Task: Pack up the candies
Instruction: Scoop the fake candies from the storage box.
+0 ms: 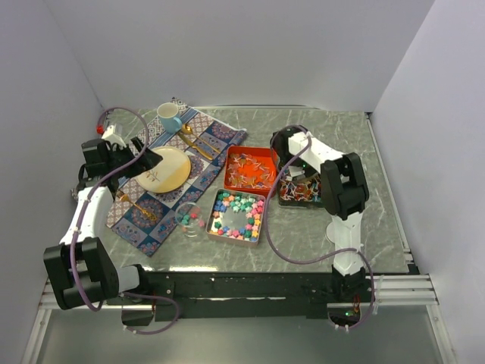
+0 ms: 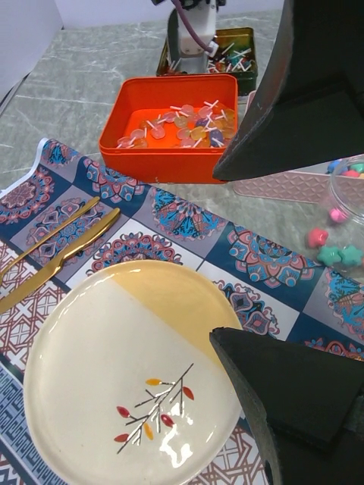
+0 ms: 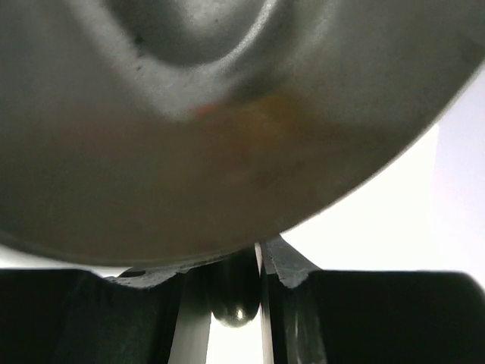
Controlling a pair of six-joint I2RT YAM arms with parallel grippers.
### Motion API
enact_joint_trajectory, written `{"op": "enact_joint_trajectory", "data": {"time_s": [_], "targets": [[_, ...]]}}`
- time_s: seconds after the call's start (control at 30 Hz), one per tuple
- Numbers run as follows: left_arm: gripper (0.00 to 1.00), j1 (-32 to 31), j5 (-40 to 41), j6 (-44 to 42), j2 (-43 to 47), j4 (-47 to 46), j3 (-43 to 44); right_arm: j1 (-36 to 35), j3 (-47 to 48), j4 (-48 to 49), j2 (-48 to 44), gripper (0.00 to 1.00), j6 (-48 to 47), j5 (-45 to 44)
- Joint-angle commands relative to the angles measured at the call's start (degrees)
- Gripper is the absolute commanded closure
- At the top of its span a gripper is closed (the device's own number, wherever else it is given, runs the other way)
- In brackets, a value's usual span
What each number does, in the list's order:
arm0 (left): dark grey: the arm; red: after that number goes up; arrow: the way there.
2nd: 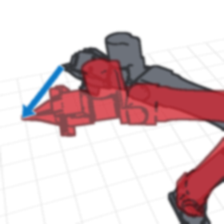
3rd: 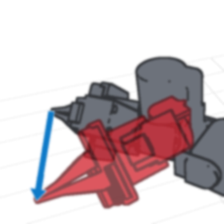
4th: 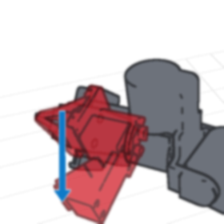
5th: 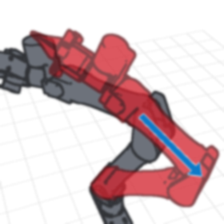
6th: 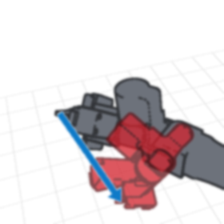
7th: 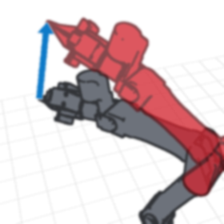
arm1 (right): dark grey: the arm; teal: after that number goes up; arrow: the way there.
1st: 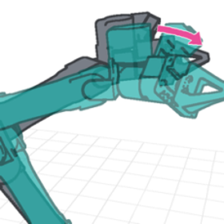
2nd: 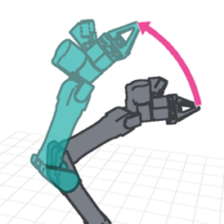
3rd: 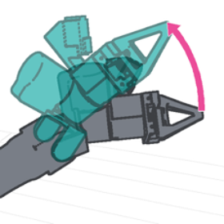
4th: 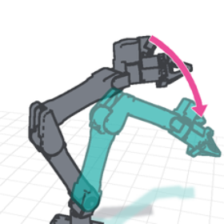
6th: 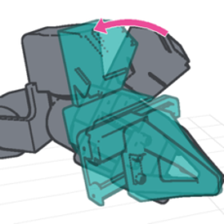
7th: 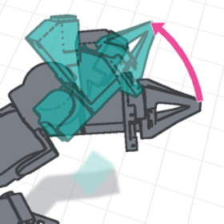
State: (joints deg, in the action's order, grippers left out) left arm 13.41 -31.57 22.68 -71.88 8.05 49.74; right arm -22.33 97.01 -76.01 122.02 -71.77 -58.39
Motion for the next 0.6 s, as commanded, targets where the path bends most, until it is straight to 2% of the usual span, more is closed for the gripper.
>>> {"op": "enact_joint_trajectory", "data": {"time_s": [0.0, 0.07, 0.17, 0.23, 0.47, 0.57], "targets": [[0.16, 0.7, 0.5, -1.3, 0.2, -1.1, 2.4, -1.7, -6.9, -2.4, -2.0, 1.0, 4.2, 7.6], [0.16, 0.7, 0.6, -1.4, 0.2, -1.0, 2.4, -2.4, -9.5, 1.9, -4.0, 1.0, 5.3, 8.9], [0.16, 0.7, 0.6, -1.5, -0.1, -0.8, 2.6, -2.9, -11.7, 3.1, -4.2, 1.0, 10.1, 12.2], [0.16, 0.8, 0.3, -1.2, -0.5, -0.8, 3.0, -2.6, -10.2, 2.0, -2.3, 1.0, 15.0, 14.9], [0.16, 0.7, -0.1, -1.0, -2.1, -0.5, 4.2, -0.8, -1.7, 0.3, 2.8, 1.0, 23.2, 22.9], [0.16, 0.7, -0.1, -1.1, -2.5, -0.1, 4.4, 0.5, -3.9, 0.9, 2.5, 1.0, 26.2, 24.7]]}}
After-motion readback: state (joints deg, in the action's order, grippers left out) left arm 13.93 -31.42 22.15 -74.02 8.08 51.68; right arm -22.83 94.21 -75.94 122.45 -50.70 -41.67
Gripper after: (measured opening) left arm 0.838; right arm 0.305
